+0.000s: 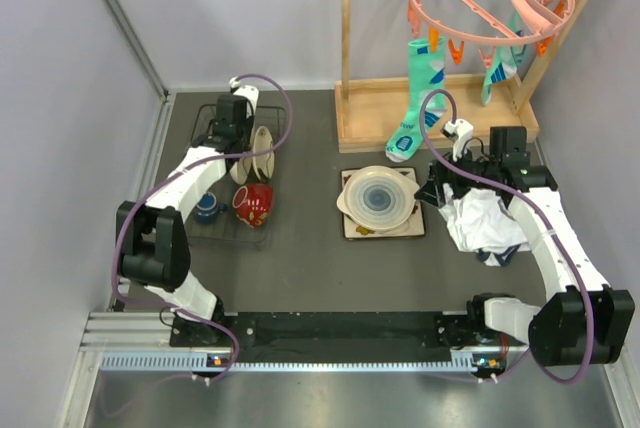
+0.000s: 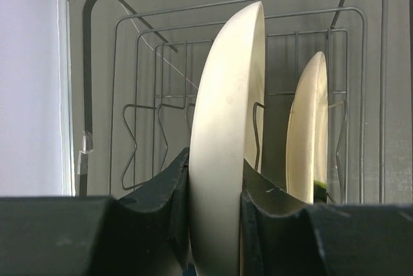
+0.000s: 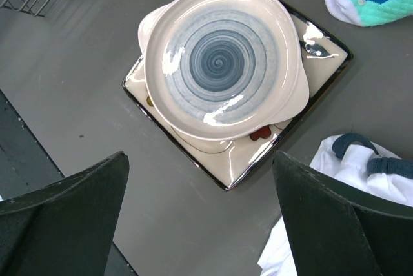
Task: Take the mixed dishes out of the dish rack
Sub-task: Pick up the plate from the dish rack.
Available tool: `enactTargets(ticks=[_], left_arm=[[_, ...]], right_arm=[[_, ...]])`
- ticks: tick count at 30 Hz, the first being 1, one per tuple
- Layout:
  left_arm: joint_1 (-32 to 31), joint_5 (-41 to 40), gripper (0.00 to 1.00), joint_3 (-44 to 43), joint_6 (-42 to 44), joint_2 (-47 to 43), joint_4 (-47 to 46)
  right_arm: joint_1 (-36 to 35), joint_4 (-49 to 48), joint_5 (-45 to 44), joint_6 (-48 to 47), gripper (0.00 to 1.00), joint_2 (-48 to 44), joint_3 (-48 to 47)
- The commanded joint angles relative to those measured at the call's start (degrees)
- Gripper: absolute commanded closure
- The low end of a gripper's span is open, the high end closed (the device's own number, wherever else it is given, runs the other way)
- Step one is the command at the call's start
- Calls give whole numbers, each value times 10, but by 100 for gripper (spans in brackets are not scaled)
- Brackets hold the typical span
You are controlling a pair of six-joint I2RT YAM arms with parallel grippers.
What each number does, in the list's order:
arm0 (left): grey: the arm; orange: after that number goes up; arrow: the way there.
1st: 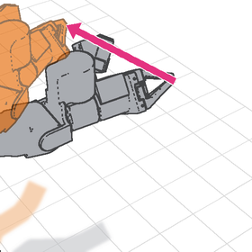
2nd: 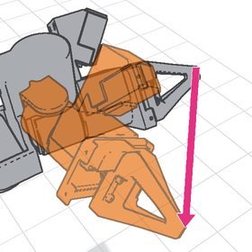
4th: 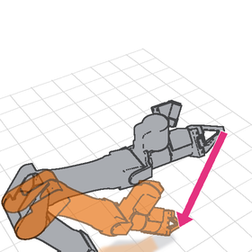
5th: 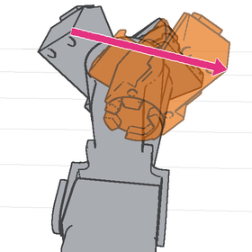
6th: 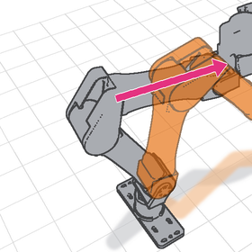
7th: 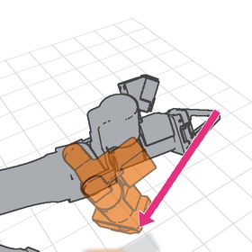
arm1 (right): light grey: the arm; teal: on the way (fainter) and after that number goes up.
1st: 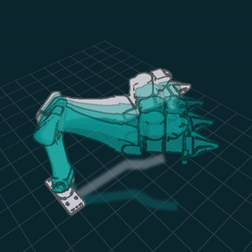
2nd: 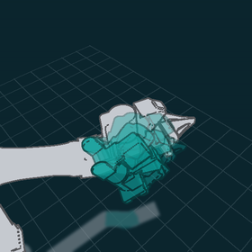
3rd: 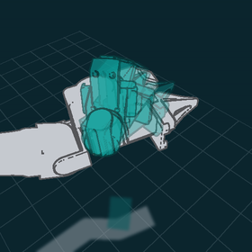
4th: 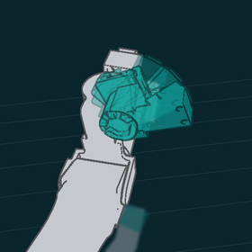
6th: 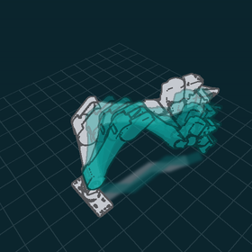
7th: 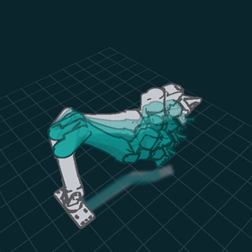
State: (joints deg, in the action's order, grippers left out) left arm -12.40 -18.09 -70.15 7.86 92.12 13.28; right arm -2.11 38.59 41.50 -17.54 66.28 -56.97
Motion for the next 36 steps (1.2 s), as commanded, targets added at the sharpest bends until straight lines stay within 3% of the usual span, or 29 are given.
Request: enactTargets(ticks=[1, 16, 26, 33, 36], left_arm=[[2, 6, 100, -33, -7, -25, -4], [2, -13, 100, -89, 1, -58, 22], [2, -10, 100, -174, 8, -99, 58], [2, 80, 100, -248, -34, -113, 126], [2, 164, 100, -255, -64, -119, 138]], right_arm=[[4, -11, 14, -12, 8, 2, -2], [4, -9, 18, -13, 8, 3, -2], [4, -8, 18, -13, 8, 5, -2], [4, -9, 19, -12, 8, 3, -3], [4, -11, 17, -9, 8, 0, -2]])
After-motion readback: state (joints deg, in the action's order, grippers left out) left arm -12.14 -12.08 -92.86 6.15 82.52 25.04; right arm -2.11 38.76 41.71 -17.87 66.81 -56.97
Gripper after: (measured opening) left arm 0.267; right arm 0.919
